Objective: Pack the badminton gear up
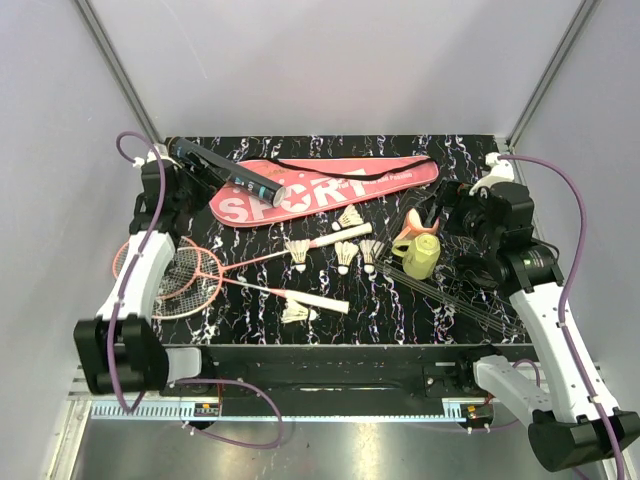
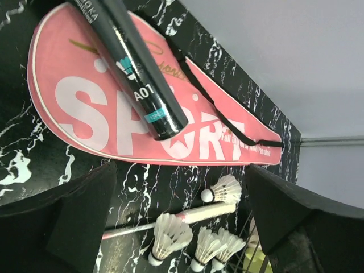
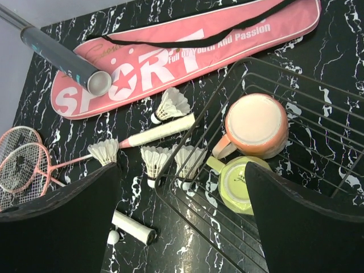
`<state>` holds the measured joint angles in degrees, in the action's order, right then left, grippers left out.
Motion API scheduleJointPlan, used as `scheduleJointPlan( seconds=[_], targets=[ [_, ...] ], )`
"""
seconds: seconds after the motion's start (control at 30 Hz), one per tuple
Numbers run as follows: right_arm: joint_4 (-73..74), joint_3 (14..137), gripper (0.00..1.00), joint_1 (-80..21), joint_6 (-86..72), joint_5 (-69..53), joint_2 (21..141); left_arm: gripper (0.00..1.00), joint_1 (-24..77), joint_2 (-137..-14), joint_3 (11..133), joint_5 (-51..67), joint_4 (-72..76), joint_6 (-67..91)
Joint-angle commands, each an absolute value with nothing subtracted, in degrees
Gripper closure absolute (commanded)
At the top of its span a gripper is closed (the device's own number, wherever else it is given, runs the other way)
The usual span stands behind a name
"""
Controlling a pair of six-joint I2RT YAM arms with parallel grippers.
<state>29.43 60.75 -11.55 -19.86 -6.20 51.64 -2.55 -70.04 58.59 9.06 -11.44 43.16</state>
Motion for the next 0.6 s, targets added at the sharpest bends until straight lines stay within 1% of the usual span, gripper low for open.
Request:
scheduleJointPlan(
  seconds=[0.0,0.27,0.43,0.57],
  targets=[
    [26.9,61.6,0.00,-11.3,-19.3,-7.0,51.8,0.01,-6.5,-77.6,60.3,17.8,-5.0,52.5],
    [26.5,61.9,0.00,-11.3,-18.5,-13.3,52.6,0.01,-14.8,-93.5,60.6,22.1,8.0,63.5],
    [24.8,60.6,0.00,-11.3,-18.8,-16.3,52.3,0.01,-19.1,-100.4,64.4,21.8,13.0,65.2],
    [24.5,60.9,0.00,-11.3,-18.7,-15.7,52.1,0.01,-21.2,-110.1,68.4,25.2,19.3,70.1]
  ],
)
